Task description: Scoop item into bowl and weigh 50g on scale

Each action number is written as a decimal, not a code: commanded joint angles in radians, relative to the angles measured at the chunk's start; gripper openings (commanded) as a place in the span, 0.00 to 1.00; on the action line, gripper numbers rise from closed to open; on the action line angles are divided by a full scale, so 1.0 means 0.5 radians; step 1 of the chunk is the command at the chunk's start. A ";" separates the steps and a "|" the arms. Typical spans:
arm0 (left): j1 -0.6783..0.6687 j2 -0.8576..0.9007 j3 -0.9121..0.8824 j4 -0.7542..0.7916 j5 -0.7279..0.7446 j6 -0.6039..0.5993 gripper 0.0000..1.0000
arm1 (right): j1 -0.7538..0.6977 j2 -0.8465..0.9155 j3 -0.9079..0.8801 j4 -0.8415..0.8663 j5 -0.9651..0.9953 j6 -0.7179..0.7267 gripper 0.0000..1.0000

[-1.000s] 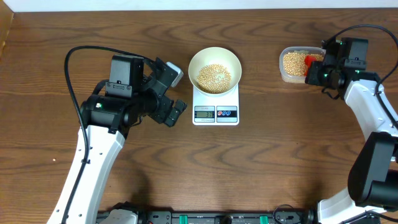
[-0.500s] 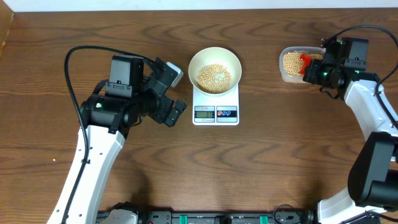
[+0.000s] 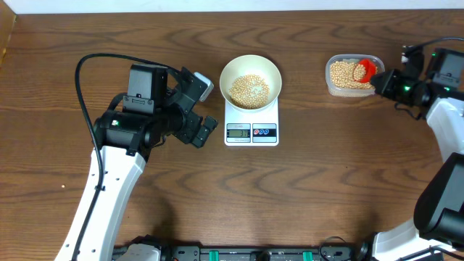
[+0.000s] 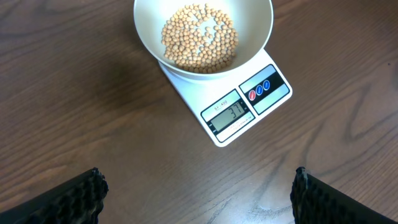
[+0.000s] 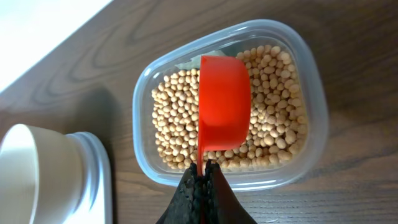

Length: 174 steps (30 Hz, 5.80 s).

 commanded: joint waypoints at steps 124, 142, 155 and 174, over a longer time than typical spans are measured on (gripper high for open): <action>-0.005 -0.002 0.029 -0.004 -0.011 0.027 0.96 | 1.377 0.014 0.479 -0.138 0.456 -0.632 0.01; -0.005 -0.002 0.029 -0.004 -0.011 0.027 0.96 | 1.376 0.014 0.479 -0.137 0.380 -0.576 0.01; -0.005 -0.002 0.029 -0.004 -0.010 0.027 0.96 | 1.283 0.014 0.479 -0.136 0.172 -0.465 0.01; -0.005 -0.002 0.029 -0.004 -0.011 0.027 0.96 | 1.268 0.014 0.479 -0.122 0.156 -0.454 0.01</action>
